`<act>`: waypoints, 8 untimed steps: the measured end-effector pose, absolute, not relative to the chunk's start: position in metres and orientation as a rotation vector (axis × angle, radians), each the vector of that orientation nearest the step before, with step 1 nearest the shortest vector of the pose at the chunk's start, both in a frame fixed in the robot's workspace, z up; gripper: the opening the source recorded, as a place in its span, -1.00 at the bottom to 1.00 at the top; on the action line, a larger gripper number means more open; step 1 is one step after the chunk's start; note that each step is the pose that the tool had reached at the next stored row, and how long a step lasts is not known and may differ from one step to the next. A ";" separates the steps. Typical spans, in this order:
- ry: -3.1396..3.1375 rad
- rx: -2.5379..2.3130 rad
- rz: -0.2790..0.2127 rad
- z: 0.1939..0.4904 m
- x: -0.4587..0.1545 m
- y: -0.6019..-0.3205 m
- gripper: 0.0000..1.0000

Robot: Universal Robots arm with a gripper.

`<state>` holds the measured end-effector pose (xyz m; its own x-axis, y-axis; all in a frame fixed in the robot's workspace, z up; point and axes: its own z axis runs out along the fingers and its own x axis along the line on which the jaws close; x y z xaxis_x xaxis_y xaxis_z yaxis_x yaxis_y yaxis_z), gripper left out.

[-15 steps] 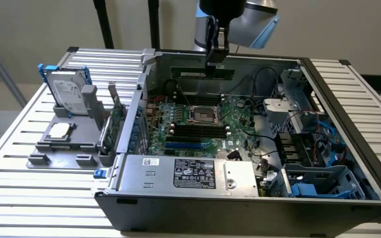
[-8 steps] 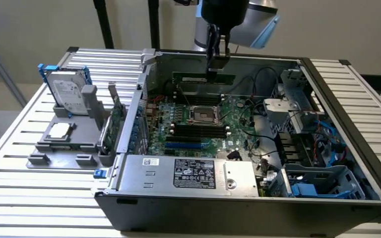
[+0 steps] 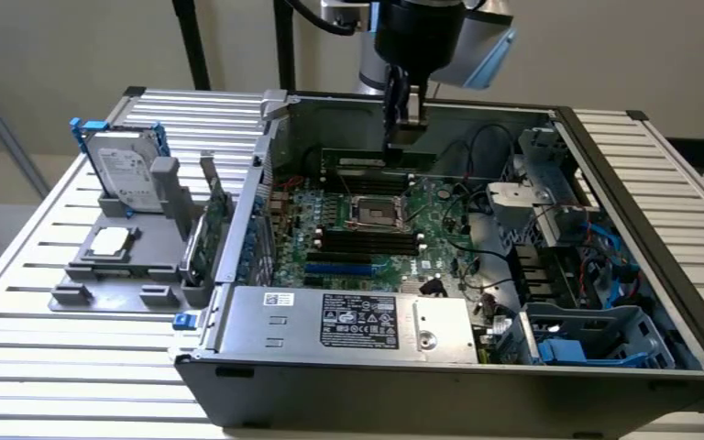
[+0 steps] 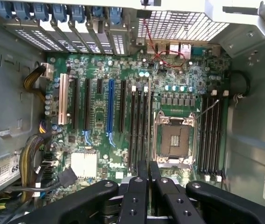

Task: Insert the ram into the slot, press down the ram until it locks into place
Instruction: 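Insert the ram into the slot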

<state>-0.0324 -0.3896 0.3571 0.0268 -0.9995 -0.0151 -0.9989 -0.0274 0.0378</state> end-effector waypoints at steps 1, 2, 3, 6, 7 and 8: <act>-2.179 2.239 -0.058 0.355 -0.032 -0.392 -0.74; -2.179 2.239 -0.058 0.353 -0.032 -0.394 -0.74; -2.179 2.239 -0.058 0.352 -0.031 -0.396 -0.74; -2.179 2.239 -0.058 0.346 -0.030 -0.400 -0.74; -2.179 2.239 -0.058 0.344 -0.030 -0.402 -0.74; -2.180 2.239 -0.058 0.342 -0.030 -0.403 -0.74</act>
<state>-0.0300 -0.4026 0.3425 0.0264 -0.9995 -0.0153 -0.9989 -0.0269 0.0378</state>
